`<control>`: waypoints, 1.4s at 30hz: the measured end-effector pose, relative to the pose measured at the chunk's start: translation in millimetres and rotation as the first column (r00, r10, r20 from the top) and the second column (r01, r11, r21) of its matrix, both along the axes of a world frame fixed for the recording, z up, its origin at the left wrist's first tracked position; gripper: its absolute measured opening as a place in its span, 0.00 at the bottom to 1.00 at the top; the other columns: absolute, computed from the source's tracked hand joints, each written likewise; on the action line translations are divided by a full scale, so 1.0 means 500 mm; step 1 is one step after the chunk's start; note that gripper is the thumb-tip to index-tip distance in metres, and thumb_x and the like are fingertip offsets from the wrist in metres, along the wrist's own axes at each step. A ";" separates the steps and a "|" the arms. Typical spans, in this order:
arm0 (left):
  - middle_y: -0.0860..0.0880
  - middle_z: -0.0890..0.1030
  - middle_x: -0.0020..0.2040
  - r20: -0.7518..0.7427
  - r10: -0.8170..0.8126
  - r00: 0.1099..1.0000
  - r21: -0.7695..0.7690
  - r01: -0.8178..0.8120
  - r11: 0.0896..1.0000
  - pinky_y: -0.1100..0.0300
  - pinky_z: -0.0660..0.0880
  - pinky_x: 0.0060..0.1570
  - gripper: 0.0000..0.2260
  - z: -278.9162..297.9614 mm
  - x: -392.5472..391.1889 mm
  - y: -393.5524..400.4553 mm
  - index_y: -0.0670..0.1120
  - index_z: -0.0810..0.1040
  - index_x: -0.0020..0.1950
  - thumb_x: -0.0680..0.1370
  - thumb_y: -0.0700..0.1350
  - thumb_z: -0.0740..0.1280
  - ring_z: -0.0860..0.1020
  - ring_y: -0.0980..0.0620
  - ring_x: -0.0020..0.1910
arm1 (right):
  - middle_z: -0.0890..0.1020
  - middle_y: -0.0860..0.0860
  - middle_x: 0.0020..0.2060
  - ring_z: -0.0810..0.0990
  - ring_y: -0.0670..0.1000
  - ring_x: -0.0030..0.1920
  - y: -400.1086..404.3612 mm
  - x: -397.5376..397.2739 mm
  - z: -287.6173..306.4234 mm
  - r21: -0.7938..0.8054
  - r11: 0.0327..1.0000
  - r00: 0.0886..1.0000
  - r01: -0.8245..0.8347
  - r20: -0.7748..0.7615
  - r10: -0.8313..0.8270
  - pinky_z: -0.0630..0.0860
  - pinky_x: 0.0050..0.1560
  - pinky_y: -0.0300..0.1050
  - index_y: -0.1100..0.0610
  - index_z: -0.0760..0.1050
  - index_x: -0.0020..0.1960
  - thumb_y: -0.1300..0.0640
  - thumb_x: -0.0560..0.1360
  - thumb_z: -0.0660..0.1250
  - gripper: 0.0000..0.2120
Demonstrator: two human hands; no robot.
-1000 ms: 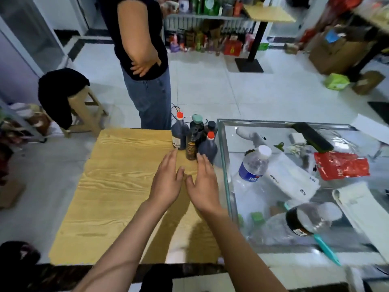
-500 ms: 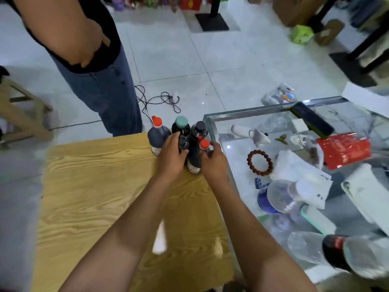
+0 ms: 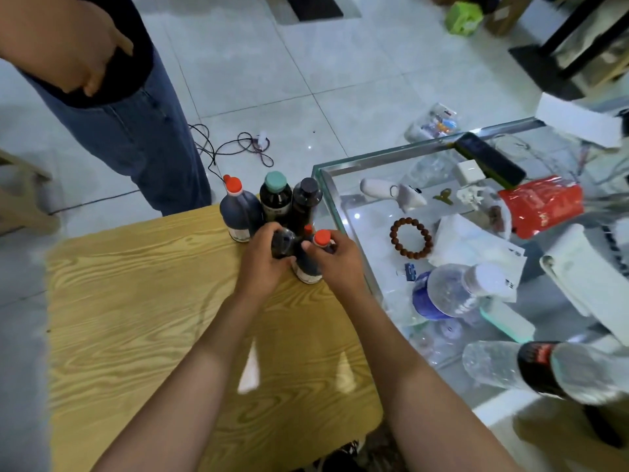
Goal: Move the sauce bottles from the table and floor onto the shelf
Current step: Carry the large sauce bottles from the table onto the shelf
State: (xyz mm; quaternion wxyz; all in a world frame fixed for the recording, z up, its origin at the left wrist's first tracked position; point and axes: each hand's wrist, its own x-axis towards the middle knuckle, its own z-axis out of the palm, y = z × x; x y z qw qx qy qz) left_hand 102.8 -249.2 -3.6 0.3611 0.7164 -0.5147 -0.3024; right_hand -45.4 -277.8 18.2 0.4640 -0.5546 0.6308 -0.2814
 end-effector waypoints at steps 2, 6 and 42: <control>0.52 0.78 0.50 -0.018 -0.020 1.000 0.002 0.020 1.000 0.75 0.66 0.39 0.21 0.011 0.003 0.014 0.49 0.73 0.55 0.66 0.40 0.77 0.76 0.55 0.47 | 0.85 0.47 0.42 0.83 0.44 0.45 0.018 -0.013 0.008 0.051 0.997 0.994 0.060 0.084 -0.065 0.77 0.45 0.38 0.54 0.83 0.50 0.52 0.70 0.78 0.11; 0.56 0.79 0.51 -0.045 -0.103 0.994 0.082 0.106 0.991 0.73 0.68 0.45 0.25 0.036 0.004 0.060 0.52 0.75 0.59 0.66 0.43 0.79 0.77 0.57 0.50 | 0.86 0.49 0.44 0.82 0.42 0.44 0.070 -0.033 0.036 0.125 0.987 0.977 0.100 0.175 -0.122 0.77 0.45 0.37 0.56 0.84 0.52 0.55 0.70 0.78 0.12; 0.54 0.86 0.46 -0.209 -0.771 0.601 -0.517 0.602 0.609 0.61 0.78 0.48 0.15 0.577 -0.925 0.828 0.47 0.84 0.51 0.66 0.37 0.79 0.81 0.58 0.43 | 0.86 0.55 0.38 0.80 0.47 0.38 1.057 -0.947 0.542 -0.358 0.622 0.686 0.697 0.585 -0.432 0.78 0.45 0.45 0.59 0.86 0.41 0.59 0.69 0.79 0.04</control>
